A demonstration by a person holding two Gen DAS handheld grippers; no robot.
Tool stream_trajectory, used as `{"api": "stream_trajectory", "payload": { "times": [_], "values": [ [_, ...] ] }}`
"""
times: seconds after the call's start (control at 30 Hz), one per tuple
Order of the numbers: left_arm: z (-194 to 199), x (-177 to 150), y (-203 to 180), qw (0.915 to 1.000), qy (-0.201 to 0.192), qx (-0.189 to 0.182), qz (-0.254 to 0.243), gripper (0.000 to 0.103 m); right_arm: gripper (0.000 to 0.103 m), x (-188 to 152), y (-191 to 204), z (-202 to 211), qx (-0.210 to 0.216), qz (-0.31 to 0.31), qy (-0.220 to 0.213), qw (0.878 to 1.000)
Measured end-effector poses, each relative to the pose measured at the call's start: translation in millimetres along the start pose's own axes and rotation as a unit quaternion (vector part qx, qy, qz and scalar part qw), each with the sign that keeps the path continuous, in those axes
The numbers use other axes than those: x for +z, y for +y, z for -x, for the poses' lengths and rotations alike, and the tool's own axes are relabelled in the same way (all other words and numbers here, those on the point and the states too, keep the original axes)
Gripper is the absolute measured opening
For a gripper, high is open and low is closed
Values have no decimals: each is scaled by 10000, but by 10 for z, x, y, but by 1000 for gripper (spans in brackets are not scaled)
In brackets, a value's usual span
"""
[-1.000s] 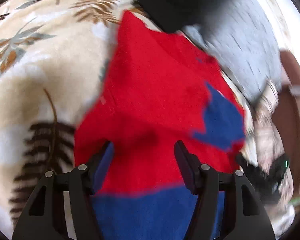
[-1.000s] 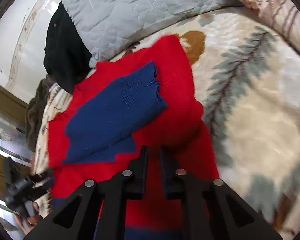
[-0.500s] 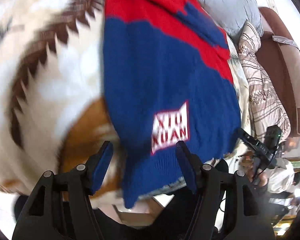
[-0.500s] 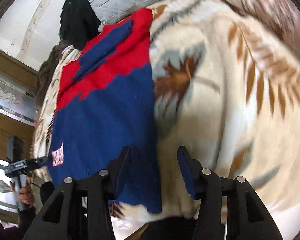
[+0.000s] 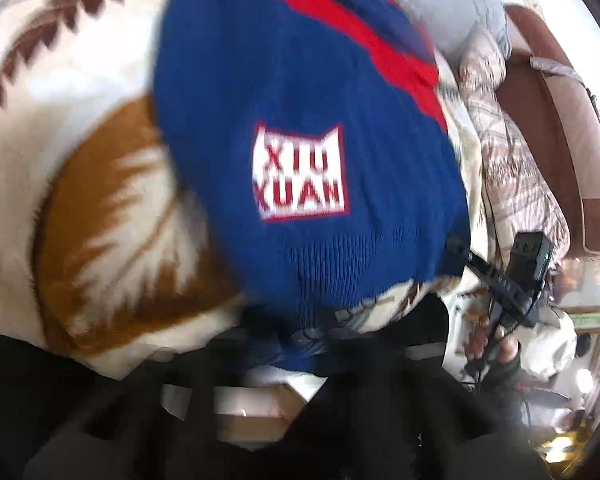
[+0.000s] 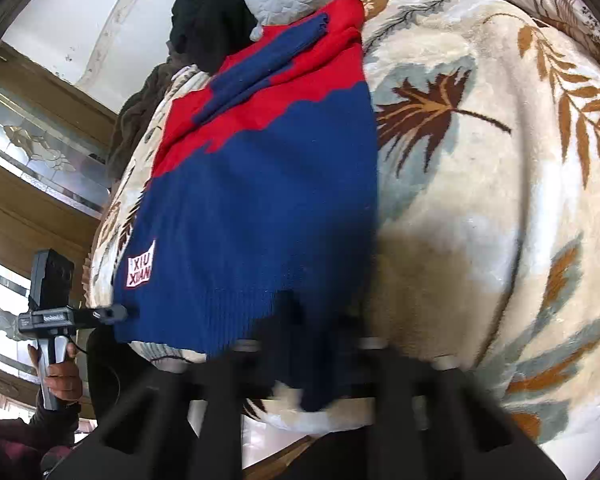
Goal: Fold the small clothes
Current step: 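Reposition both grippers over the narrowed sweater toward the blue hem, then grasp the blue hem with both grippers and fold it up toward the collar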
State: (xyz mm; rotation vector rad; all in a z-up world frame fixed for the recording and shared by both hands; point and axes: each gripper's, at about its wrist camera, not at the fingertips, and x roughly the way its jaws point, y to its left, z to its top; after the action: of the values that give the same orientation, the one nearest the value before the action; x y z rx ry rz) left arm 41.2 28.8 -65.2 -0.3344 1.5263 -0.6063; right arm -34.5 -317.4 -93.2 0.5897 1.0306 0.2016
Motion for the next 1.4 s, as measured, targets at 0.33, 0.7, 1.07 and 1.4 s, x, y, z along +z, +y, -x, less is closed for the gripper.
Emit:
{"api": "stream_trajectory", "payload": {
  "times": [0.33, 0.7, 1.07, 1.4],
  "values": [
    [511, 68, 63, 9922, -669, -1047, 7, 7, 6, 21, 68, 462, 656, -138, -660, 9956],
    [861, 449, 124, 9798, -1354, -1460, 158, 7, 6, 306, 212, 590, 1309, -438, -1127, 9840],
    [1075, 1189, 169, 9677, -2030, -1425, 442, 7, 6, 1070, 236, 445, 1631, -801, -1845, 9659],
    [934, 2183, 159, 9664, -2178, -1195, 665, 7, 6, 1795, -25, -83, 1851, -1501, -2133, 9475]
  ]
}}
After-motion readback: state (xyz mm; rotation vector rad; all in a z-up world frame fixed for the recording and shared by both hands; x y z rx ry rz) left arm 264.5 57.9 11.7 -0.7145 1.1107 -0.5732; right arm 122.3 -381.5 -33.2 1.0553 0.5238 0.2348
